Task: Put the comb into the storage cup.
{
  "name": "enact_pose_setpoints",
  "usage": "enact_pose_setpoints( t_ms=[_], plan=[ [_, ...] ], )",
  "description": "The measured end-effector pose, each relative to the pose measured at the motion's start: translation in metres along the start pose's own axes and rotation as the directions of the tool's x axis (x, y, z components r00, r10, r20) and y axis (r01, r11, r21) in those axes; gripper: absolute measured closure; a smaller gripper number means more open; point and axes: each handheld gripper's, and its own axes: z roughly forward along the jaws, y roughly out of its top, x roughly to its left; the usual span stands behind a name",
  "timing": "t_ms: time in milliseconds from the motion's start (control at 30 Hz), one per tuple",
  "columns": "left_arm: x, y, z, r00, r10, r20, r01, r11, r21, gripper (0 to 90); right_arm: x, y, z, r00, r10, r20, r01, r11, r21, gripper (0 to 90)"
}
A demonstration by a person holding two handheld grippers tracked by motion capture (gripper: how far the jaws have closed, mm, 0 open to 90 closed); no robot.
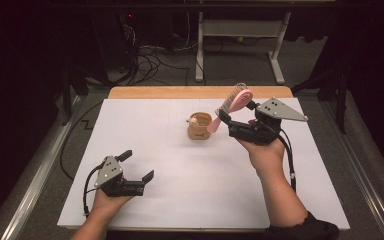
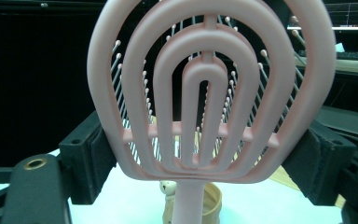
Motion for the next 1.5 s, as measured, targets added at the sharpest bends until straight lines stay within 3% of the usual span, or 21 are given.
enact_pose_setpoints(
  t_ms=[667,1500],
  plan=[
    [0.0,0.0,-0.001,1.0,-0.003,0.005,0.003,1.0,-0.007,0.0,0.0,0.006,0.03,0.9999,0.004,0.013,-0.004,1.0,-0.004,20.4],
    [0.004,0.0,-0.001,0.9999,-0.013,0.005,0.013,0.9999,-0.011,0.0,-0.016,0.0,0.065,0.9983,0.04,0.042,-0.041,0.999,0.023,20.3]
  ],
)
